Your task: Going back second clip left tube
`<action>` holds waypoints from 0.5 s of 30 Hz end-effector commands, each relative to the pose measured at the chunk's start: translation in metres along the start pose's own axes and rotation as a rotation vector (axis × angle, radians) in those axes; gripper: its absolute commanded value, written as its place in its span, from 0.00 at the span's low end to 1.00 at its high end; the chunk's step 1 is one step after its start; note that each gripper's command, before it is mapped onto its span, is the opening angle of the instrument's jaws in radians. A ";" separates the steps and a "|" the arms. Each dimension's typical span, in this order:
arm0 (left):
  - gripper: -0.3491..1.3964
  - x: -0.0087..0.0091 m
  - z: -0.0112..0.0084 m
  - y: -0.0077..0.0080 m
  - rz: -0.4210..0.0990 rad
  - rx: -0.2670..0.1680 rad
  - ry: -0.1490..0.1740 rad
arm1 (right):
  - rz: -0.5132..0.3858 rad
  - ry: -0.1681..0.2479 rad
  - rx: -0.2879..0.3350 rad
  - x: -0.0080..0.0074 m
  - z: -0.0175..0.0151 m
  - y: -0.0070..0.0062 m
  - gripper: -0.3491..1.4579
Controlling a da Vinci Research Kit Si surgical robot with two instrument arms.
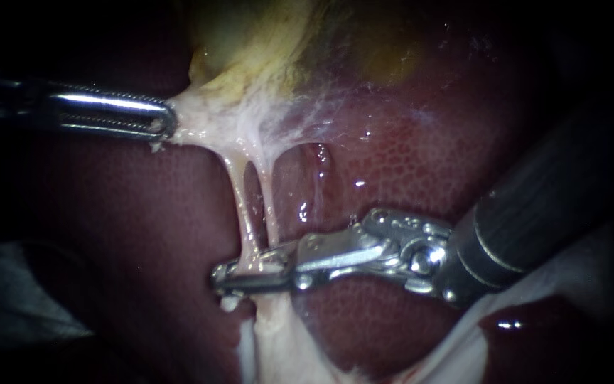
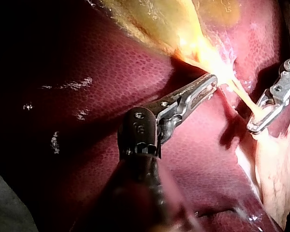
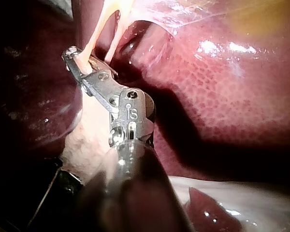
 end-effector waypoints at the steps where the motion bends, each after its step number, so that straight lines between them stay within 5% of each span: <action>1: 0.00 0.0000 0.0000 0.0000 0.000 0.000 0.000 | -0.002 0.001 -0.004 0.0000 0.0001 0.0001 0.06; 4: 0.00 0.0000 0.0000 0.0000 0.000 0.000 0.000 | -0.074 0.005 -0.034 -0.0001 0.0007 0.0006 0.32; 6: 0.00 0.0000 0.0000 0.0000 0.000 0.000 0.000 | -0.082 0.013 -0.065 -0.0005 0.0011 0.0014 0.40; 11: 0.00 0.0000 -0.0001 0.0000 0.000 0.000 0.000 | -0.123 0.023 -0.156 -0.0014 0.0008 0.0035 0.46; 15: 0.00 0.0000 -0.0002 0.0000 0.000 0.000 -0.001 | -0.144 -0.008 -0.203 -0.0015 -0.0008 0.0038 0.47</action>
